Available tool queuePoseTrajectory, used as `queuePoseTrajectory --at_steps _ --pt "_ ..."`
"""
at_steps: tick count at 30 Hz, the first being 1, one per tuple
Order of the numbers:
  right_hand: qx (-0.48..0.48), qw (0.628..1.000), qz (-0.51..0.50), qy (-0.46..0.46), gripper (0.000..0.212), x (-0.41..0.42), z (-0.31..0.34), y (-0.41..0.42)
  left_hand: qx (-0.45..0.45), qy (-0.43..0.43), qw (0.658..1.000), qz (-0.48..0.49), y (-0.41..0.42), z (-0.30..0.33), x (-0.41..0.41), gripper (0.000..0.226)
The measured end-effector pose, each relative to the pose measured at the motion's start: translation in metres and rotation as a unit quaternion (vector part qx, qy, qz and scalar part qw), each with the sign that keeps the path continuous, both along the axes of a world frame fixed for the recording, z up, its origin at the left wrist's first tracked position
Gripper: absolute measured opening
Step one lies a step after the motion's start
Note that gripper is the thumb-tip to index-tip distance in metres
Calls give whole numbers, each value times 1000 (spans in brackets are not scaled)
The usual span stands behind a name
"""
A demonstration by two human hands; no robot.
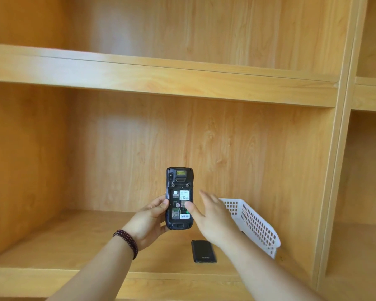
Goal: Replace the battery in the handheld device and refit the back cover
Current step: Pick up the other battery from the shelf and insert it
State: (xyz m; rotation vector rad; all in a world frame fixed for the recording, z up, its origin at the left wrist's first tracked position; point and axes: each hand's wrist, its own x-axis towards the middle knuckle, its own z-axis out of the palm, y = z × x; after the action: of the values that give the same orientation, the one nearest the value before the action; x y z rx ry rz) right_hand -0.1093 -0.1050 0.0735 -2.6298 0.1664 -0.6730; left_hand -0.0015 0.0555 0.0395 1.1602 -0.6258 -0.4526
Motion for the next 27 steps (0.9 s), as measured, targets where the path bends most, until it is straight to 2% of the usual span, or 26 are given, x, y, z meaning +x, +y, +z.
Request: queuePoseTrajectory --at_steps 2,4,9,16,18,23,27 --pt "140 989 44 15 46 5 -9 9 2 -1 1000 1 4 0 -3 34" --pt "212 975 57 3 34 9 -12 15 1 -2 1000 1 8 1 -5 32" --pt "267 962 58 -16 27 12 -11 24 6 4 1000 -1 19 7 -7 26" --pt "289 953 82 -25 22 20 -14 38 45 5 999 1 43 15 2 17" --pt "336 936 97 -22 19 24 -15 41 46 3 999 -1 46 14 5 20" --pt "487 861 148 -1 15 34 -19 44 74 -23 997 13 51 18 15 24" --pt "510 843 169 3 18 47 -20 52 104 -45 992 46 66 25 23 29"
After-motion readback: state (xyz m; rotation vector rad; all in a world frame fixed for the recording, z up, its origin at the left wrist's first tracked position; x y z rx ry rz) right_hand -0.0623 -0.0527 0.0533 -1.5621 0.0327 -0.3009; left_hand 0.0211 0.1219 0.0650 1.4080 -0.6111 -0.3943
